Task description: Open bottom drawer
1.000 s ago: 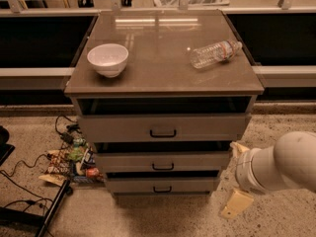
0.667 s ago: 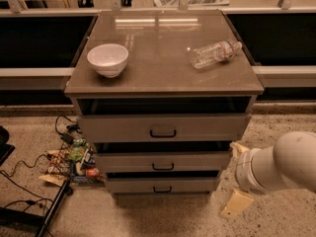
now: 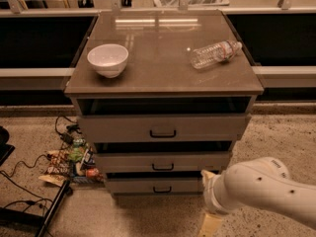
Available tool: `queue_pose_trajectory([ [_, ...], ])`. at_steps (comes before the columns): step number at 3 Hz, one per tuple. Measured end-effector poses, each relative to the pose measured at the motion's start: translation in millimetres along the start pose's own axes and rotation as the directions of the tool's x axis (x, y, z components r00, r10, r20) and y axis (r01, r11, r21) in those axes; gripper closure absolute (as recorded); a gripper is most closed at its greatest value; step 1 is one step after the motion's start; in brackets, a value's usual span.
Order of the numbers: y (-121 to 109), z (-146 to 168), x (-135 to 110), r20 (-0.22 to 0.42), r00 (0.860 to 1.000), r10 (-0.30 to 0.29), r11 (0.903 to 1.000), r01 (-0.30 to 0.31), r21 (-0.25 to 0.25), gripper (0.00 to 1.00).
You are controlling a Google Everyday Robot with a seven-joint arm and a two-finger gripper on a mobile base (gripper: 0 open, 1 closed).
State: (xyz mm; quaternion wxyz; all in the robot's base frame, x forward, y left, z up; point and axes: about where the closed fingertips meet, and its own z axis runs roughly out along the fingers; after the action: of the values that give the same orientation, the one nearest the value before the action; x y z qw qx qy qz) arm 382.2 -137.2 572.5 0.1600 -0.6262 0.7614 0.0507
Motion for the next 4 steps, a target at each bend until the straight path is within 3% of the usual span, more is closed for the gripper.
queue_pose_trajectory([
  [1, 13, 60, 3, 0.017, 0.999, -0.033, 0.9981, 0.034, -0.051, 0.00],
  [2, 25, 158, 14, 0.011, 0.997, -0.078, 0.9883, 0.079, -0.131, 0.00],
  [4, 19, 178, 16, -0.006, 0.997, -0.082, 0.9860, 0.080, -0.147, 0.00],
])
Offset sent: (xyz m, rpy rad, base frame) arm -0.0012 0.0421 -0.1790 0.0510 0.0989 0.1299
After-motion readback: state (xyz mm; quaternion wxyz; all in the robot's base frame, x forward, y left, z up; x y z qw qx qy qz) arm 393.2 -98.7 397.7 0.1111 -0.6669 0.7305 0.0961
